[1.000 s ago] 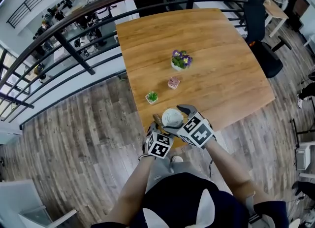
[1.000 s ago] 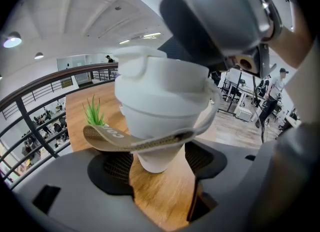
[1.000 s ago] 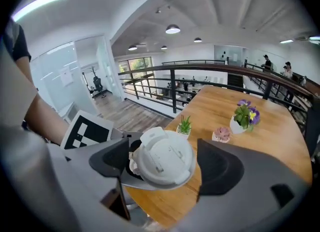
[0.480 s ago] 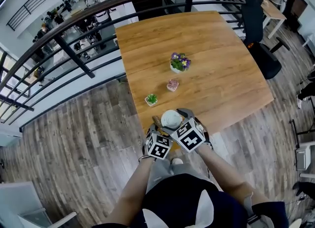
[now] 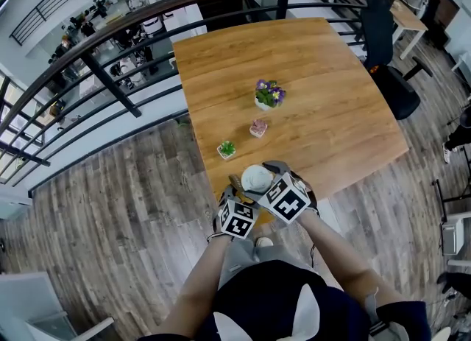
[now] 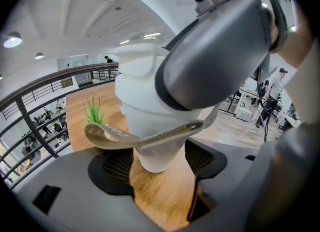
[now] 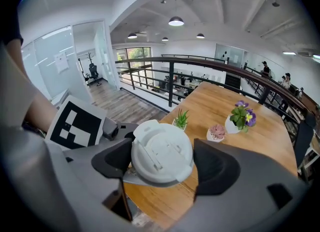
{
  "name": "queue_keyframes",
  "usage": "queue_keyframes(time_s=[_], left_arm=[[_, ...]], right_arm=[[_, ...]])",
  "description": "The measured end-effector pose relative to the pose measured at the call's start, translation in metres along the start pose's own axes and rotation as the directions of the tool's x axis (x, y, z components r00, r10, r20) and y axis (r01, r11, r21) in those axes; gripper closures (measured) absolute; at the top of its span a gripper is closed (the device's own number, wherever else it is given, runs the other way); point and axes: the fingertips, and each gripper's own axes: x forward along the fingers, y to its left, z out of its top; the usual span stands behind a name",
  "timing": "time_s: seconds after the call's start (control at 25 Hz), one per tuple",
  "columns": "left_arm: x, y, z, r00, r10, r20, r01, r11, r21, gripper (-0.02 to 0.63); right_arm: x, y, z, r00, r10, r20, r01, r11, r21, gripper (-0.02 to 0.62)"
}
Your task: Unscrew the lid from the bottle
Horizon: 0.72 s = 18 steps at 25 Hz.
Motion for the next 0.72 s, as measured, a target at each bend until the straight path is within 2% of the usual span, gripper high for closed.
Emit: queue_keyframes(time_s=[0.16, 0.32, 0.52, 0.72], left_arm=[[0.000, 0.000, 0.000, 1.000, -0.001, 0.003, 0.001, 1.000, 0.001, 0.284], [0.001, 0.000, -0.001, 1.000, -0.002, 0.001, 0.002, 1.000, 0.002, 0.284], [0.001, 0.000, -0.001, 1.000, -0.001, -0.002, 0.001, 1.000, 0.002, 0.284], [0.001, -0.001, -0.001, 1.000, -0.001, -0.004, 0.001, 1.000, 0.003, 0.284]], right_arm=[[0.000, 0.003, 0.000, 0.998, 0.061, -0.015, -0.062, 0.995, -0.076, 0.209], [0.001, 0.005, -0.003, 0.990, 0.121, -0.075, -0.132, 0.975, -0.178, 0.210], [0.001, 0.008, -0.003, 0.972, 0.182, -0.148, -0.220, 0.927, -0.304, 0.210], [-0.001, 0.010, -0.004, 0.957, 0.225, -0.180, -0.280, 0.875, -0.394, 0.212]])
